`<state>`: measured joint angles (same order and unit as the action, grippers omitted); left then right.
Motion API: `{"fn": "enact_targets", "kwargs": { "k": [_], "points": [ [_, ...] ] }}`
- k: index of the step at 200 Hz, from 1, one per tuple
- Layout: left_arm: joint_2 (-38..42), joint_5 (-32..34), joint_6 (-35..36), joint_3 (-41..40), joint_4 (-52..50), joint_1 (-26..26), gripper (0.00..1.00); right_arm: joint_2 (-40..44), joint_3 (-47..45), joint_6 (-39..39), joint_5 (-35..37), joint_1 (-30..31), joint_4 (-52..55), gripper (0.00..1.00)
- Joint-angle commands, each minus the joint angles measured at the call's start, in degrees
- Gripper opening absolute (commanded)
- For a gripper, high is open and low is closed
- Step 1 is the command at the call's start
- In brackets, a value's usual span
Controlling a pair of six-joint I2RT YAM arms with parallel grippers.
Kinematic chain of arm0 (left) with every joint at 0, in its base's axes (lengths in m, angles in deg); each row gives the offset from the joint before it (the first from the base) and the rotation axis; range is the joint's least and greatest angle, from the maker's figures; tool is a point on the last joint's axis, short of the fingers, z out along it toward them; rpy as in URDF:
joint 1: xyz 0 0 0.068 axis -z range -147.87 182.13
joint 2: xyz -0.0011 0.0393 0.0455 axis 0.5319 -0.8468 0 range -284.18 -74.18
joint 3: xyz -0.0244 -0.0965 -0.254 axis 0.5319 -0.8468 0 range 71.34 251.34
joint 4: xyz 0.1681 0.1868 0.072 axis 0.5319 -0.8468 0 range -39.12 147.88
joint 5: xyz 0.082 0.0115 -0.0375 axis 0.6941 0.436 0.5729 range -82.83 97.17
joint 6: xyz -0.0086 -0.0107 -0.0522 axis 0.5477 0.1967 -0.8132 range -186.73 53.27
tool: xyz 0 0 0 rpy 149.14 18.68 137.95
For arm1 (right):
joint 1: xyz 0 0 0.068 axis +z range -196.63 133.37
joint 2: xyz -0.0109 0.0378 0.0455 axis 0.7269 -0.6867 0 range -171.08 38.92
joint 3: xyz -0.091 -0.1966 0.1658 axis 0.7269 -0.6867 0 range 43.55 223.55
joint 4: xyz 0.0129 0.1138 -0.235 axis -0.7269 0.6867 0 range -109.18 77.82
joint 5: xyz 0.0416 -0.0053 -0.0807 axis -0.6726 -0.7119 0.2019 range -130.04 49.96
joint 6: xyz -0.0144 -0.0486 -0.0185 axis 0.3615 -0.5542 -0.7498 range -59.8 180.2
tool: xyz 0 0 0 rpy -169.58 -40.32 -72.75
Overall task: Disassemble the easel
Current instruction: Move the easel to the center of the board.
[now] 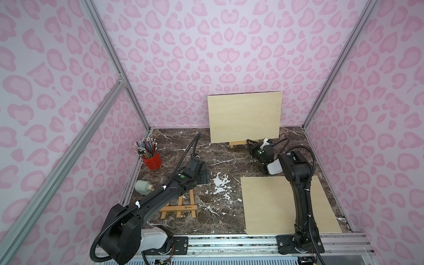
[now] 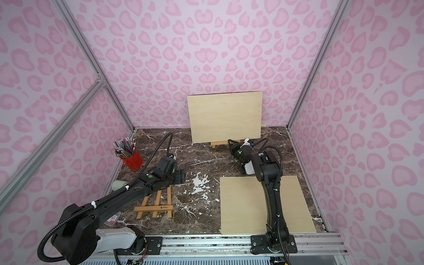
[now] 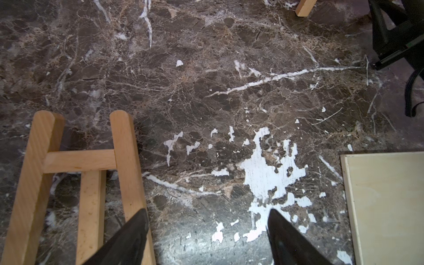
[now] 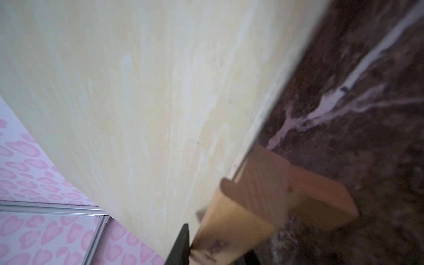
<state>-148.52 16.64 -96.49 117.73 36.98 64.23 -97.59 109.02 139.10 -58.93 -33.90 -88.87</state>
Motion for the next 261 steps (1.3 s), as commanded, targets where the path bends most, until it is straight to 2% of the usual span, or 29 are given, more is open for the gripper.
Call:
{"fn": "enact_targets", "kwargs": {
  "k": [1, 36, 80, 199, 261],
  "points": [
    [0.41, 0.82, 0.65, 0.36, 0.01, -0.02, 0.83, -1.16, -0.23, -3.18, 0.71, 0.01, -0.03, 0.20],
    [0.60, 0.85, 0.49, 0.51, -0.14, -0.04, 0.83, -1.17, -1.53, -2.09, 0.41, 0.04, -1.64, 0.11],
    [1.18, 0.94, 0.31, 0.63, -0.67, -0.02, 0.83, -0.11, -4.05, -1.51, -0.83, 0.14, -3.50, 0.06],
    [3.92, 1.55, -0.39, 1.22, -2.81, 0.03, 0.83, 5.06, -13.54, 1.61, -5.05, 2.70, -5.99, 0.02],
    [7.01, 2.92, -0.30, 1.76, -5.80, -0.02, 0.83, 10.91, -20.14, 1.88, -7.24, 5.44, -4.25, 0.01]
  ]
}}
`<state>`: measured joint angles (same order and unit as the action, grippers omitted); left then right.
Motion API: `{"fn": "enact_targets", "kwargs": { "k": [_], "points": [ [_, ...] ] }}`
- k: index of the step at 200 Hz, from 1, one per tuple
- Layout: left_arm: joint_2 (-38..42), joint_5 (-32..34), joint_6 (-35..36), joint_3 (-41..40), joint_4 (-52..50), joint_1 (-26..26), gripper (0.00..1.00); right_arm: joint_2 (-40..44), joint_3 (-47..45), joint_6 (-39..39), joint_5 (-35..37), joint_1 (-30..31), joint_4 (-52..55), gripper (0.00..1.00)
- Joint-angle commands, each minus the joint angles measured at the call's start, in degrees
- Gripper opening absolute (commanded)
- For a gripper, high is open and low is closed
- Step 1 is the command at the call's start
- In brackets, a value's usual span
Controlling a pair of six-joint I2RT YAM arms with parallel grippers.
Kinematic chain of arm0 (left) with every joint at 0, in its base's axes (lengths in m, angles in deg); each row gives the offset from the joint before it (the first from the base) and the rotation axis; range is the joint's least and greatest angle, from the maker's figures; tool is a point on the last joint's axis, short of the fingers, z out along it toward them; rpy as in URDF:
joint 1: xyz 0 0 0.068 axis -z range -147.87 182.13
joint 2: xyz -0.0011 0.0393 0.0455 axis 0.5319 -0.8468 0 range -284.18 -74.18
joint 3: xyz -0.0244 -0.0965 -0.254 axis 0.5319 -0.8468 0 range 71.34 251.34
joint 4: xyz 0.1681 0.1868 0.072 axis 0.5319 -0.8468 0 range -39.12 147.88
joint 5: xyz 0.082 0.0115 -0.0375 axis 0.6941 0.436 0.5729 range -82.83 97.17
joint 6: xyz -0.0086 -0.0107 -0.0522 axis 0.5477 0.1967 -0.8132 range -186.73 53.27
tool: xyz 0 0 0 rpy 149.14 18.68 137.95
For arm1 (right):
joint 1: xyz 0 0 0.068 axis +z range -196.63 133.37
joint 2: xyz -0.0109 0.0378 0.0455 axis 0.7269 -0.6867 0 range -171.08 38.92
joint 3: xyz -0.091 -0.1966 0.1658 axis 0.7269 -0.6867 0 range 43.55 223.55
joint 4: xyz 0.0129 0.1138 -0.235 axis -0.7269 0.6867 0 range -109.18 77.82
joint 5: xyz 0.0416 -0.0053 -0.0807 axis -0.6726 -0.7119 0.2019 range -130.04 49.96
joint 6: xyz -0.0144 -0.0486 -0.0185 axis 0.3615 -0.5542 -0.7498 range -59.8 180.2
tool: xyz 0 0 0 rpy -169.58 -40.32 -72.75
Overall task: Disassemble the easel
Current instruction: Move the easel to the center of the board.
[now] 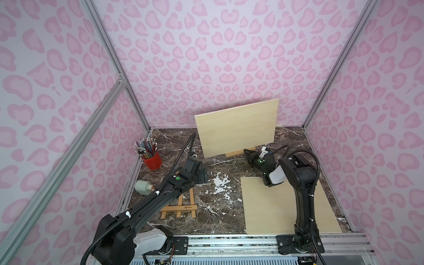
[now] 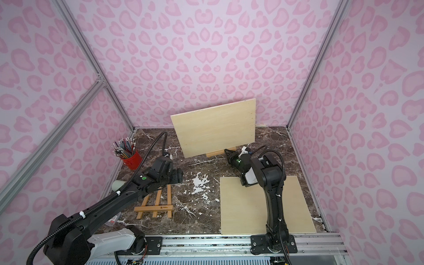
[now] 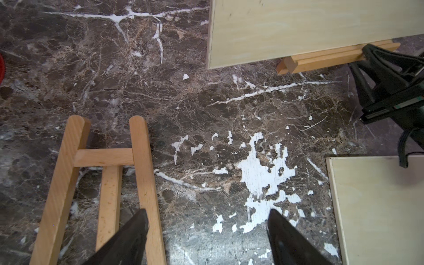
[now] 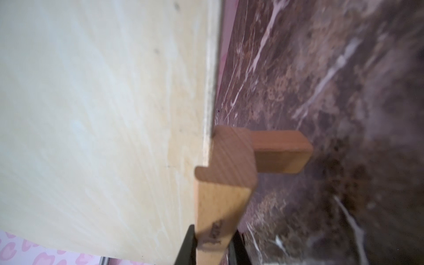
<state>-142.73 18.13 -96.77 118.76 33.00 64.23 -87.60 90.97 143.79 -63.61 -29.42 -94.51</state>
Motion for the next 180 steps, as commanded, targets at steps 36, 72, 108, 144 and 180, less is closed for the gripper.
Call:
{"fn": "enact_targets", "kwargs": {
  "k": [36, 72, 108, 144, 180],
  "points": [
    [4.37, 3.19, -0.01, 0.72, -4.41, -0.09, 0.83, 3.44, -5.34, -3.39, -3.65, 2.90, 2.98, 0.01],
    [9.60, 5.33, -0.02, -0.14, -8.39, -0.58, 0.84, 4.82, -7.89, -3.24, -4.87, 4.83, 3.08, 0.01],
    [15.63, 5.65, 0.23, -1.40, -12.80, -3.20, 0.85, 6.52, -10.38, -3.37, -5.81, 6.88, 4.07, 0.00],
    [19.70, 5.00, 2.49, -1.81, -14.96, -5.99, 0.88, 8.05, -12.84, -3.24, -6.40, 8.93, 4.32, 0.00],
    [21.78, 3.64, 5.07, -2.03, -14.48, -7.69, 0.91, 8.83, -14.88, -2.74, -6.44, 10.76, 3.94, 0.00]
  ]
}}
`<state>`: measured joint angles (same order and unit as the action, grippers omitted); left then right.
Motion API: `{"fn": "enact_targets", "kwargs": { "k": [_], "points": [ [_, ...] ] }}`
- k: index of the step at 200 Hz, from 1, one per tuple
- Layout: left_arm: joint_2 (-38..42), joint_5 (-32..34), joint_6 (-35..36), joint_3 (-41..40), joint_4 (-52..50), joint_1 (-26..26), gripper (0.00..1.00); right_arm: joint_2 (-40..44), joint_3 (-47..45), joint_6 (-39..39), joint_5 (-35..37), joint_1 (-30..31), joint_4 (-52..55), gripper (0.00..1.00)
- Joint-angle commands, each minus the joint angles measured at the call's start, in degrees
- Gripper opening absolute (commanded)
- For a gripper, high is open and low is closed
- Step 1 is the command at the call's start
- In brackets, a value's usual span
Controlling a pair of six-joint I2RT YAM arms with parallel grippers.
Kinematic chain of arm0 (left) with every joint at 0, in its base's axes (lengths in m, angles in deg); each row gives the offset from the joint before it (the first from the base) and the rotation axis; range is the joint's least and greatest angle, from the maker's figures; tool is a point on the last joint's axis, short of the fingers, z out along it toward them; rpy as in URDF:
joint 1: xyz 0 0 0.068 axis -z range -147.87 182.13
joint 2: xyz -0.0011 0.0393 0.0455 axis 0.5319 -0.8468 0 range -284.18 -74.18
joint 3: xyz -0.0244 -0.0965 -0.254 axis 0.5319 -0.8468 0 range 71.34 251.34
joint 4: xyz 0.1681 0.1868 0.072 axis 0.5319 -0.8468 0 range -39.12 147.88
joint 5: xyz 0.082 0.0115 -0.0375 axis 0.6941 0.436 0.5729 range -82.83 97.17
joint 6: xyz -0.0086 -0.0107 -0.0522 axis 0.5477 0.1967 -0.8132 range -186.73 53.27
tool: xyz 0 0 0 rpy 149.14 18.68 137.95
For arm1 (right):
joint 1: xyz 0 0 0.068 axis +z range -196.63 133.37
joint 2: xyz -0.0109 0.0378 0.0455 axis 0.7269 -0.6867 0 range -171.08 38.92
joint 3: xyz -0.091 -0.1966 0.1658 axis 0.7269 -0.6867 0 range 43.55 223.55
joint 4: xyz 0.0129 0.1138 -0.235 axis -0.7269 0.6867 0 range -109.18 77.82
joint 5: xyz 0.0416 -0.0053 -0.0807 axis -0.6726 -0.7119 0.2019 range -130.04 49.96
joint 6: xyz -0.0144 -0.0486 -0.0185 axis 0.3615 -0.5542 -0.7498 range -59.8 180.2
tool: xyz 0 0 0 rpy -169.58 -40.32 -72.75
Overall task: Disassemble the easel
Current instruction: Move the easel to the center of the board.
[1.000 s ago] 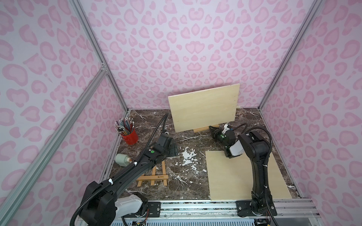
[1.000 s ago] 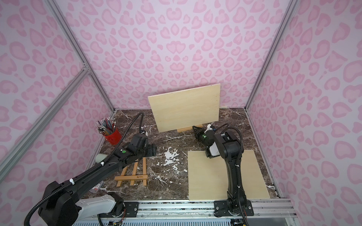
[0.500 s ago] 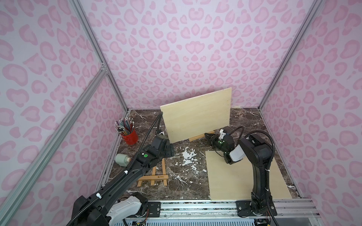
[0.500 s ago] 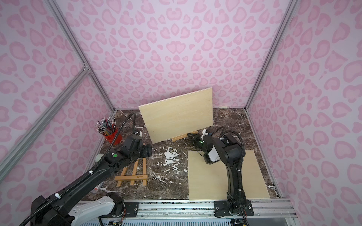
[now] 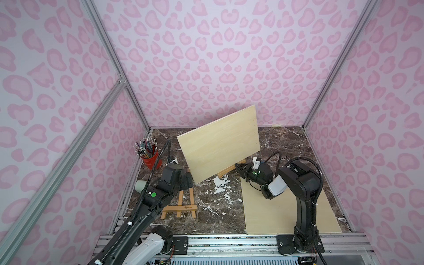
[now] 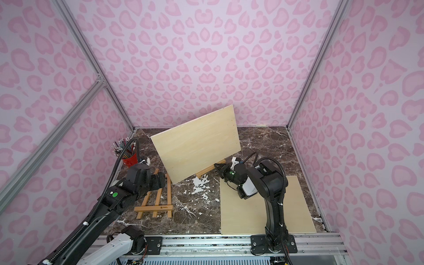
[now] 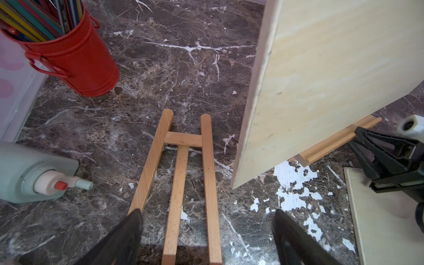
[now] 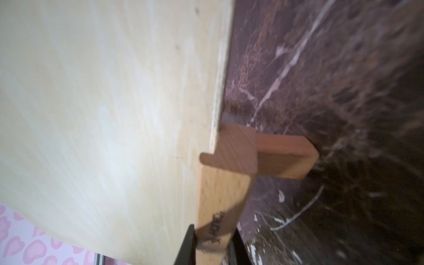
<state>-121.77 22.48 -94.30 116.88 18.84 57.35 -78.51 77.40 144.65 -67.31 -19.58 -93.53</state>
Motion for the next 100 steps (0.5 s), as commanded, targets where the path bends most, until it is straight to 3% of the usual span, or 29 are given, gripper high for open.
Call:
{"fn": "enact_targets", "kwargs": {
  "k": [1, 34, 100],
  "points": [
    [0.83, -0.72, 2.65, -0.17, -0.37, -0.84, 0.91, -0.26, -1.36, -3.55, -2.77, 0.96, 2.97, 0.00],
    [0.67, -2.30, 4.61, -0.60, 1.55, -1.96, 0.92, -0.52, -1.52, -3.58, -3.25, 1.12, 2.35, 0.02],
    [0.05, -6.80, 8.37, -0.94, 7.05, -4.47, 0.93, 1.43, -0.47, -6.31, -5.36, -0.33, 4.58, 0.28]
  ]
}}
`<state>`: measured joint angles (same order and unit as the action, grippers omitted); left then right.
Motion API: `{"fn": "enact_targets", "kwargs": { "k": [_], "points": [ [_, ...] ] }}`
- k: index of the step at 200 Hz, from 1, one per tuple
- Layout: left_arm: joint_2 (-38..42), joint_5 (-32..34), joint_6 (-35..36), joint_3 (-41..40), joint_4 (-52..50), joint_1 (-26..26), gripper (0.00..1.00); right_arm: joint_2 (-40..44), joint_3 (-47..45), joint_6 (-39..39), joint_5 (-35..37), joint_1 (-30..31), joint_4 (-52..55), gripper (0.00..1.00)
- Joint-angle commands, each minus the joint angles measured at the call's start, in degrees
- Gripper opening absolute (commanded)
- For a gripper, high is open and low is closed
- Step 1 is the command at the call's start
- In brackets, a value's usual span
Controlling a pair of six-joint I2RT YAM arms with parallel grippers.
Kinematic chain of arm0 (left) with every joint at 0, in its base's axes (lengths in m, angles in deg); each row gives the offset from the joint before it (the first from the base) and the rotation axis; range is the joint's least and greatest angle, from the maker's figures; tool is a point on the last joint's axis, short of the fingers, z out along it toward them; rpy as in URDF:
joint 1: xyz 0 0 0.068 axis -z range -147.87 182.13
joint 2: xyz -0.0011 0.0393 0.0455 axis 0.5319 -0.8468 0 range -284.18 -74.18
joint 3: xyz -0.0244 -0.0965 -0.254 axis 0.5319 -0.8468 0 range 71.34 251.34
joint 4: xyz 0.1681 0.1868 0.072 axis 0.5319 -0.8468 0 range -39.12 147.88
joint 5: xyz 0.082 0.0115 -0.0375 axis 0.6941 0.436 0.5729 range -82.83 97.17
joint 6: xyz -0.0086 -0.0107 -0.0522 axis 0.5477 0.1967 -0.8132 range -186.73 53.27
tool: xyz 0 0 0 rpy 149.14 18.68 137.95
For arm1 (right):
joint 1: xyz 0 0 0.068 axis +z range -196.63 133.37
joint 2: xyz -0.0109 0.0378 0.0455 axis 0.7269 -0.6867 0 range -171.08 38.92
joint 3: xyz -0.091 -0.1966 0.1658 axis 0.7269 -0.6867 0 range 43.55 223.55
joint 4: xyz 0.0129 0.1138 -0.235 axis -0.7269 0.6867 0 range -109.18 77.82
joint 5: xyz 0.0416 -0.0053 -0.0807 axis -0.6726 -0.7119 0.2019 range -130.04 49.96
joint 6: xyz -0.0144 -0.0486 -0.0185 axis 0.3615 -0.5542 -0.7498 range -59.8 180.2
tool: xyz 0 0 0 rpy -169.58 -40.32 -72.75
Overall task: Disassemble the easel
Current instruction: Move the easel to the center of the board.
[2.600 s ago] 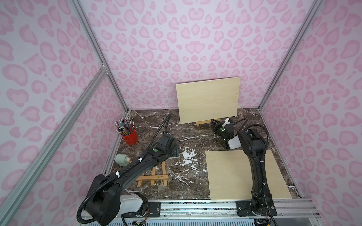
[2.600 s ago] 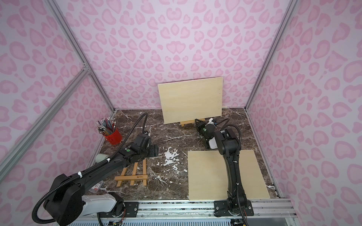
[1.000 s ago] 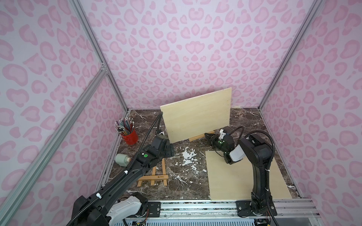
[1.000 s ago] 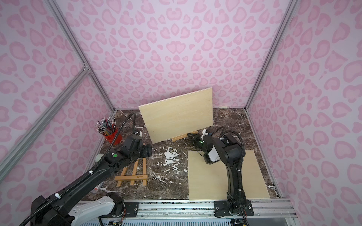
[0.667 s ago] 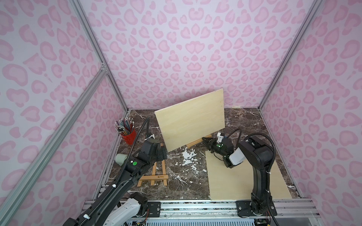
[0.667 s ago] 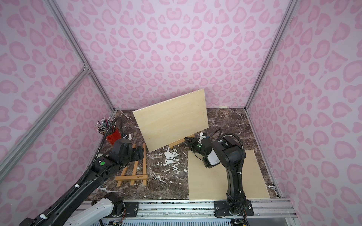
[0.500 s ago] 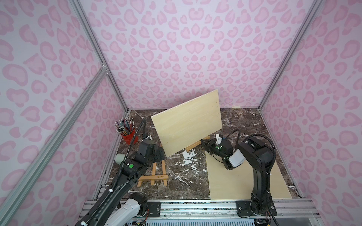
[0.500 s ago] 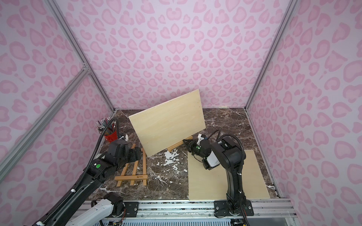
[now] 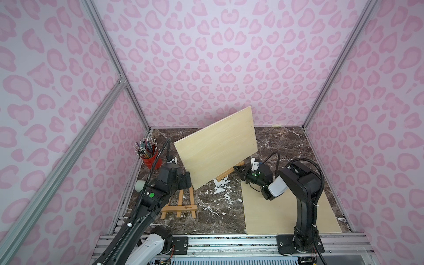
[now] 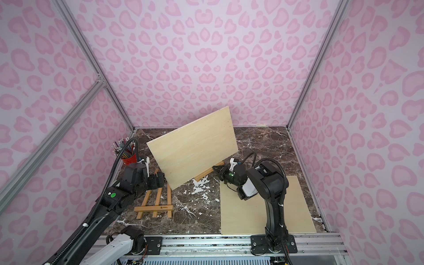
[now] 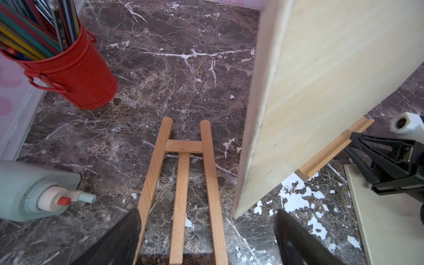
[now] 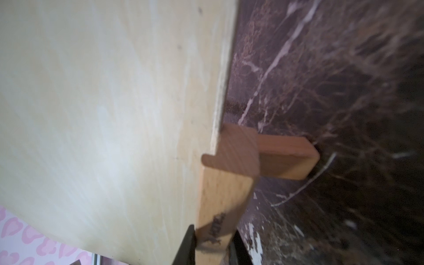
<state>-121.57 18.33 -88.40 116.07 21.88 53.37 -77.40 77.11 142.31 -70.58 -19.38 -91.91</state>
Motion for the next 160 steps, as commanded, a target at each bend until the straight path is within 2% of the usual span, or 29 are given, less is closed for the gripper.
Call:
{"fn": "enact_targets", "kwargs": {
  "k": [1, 32, 77, 132, 160],
  "points": [
    [-0.15, -2.68, 2.49, -0.15, 4.10, -0.53, 0.93, 0.35, -0.22, -3.97, -2.07, -0.57, 2.95, 0.29],
    [0.01, -5.16, 4.06, -1.50, 7.55, -1.53, 0.93, 2.09, -1.13, -5.24, -3.43, -1.57, 3.02, 0.41],
    [0.30, -11.87, 6.69, -2.25, 13.31, -5.84, 0.93, 5.37, -2.22, -11.64, -8.79, -3.53, 5.18, 0.53],
    [-0.95, -21.02, 11.07, 1.68, 16.14, -11.62, 0.92, 15.28, -3.14, -30.09, -10.90, -5.77, 22.02, 0.63],
    [-3.12, -28.46, 11.60, 2.89, 19.18, -16.14, 0.89, 19.52, -2.30, -39.80, -11.89, -7.00, 28.32, 0.66]
  ]
}}
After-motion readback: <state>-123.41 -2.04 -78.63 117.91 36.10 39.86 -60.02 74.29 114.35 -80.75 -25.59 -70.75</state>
